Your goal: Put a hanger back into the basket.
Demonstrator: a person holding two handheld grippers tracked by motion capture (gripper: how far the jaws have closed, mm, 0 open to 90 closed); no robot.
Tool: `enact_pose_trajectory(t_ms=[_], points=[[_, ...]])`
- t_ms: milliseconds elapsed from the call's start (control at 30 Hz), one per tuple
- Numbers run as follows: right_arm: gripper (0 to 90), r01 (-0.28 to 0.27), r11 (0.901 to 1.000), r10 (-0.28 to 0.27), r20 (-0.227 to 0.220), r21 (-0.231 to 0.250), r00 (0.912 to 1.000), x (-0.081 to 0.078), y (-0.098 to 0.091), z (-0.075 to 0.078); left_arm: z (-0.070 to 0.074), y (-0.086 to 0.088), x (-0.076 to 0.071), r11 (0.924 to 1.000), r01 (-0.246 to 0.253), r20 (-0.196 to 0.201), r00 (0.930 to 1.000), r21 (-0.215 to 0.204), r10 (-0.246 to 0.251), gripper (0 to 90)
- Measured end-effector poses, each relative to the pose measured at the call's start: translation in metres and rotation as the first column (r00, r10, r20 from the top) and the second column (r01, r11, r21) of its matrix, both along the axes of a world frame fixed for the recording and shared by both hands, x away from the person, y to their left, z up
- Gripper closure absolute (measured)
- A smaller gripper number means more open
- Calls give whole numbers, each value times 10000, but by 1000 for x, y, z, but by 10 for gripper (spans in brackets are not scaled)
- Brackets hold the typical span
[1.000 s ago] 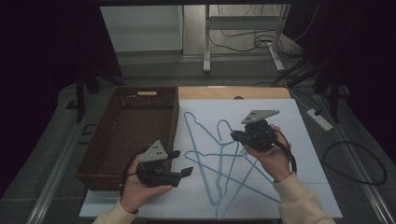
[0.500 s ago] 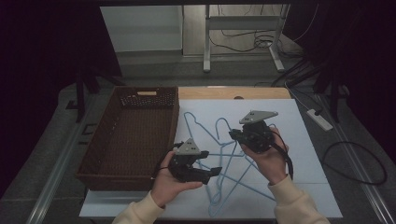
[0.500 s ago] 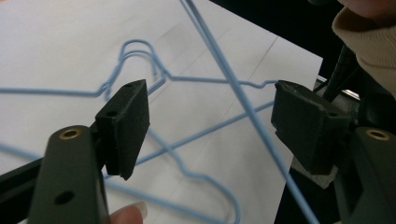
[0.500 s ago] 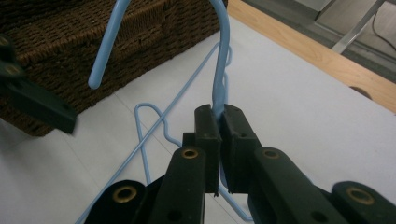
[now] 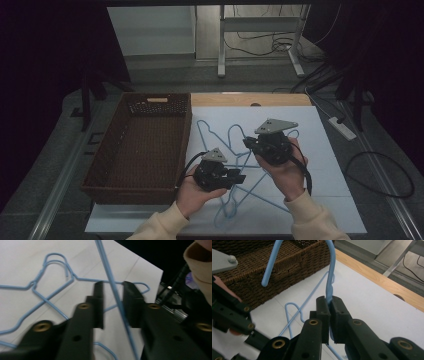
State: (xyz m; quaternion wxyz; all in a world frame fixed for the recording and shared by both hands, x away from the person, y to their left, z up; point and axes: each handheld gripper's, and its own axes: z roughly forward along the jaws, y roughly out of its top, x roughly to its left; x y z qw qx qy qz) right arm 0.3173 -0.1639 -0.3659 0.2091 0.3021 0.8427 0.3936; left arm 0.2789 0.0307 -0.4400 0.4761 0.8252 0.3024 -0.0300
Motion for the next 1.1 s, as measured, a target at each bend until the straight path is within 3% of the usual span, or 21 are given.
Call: enact_pose_trajectory(t_ms=[33,233,267,333,433,633,800,1100], points=[[861,4,10000,-4,15,34,10000,0,0,0,0,0,0,10000,-9,14,10000,4,9,797],[858,-82,9990,71,260,430,9996,-5,-4,6,4,8,0,9988,-471,-13,9989,-122,471,867],[855,-169,9968,141,366,783,9992,-9,-8,11,6,12,0,9980,-575,34,9983,-273,577,873],[854,-194,9955,159,385,924,9991,-9,-9,13,10,16,0,9975,-547,46,9985,-456,549,874],[818,-338,9917,245,760,1239,9968,-14,-13,17,21,22,-4,9960,-776,458,9958,-435,795,875],[520,-436,9781,181,1252,2037,9920,-20,-29,20,34,43,-2,9911,-1093,659,9913,-754,1143,875],[426,-435,9654,61,1442,2572,9895,-26,-47,13,43,59,-1,9869,-1319,825,9868,-929,1396,875],[378,-326,9635,20,1148,2657,9934,-30,-71,-10,58,94,2,9792,-1789,1270,9735,-960,1903,875]])
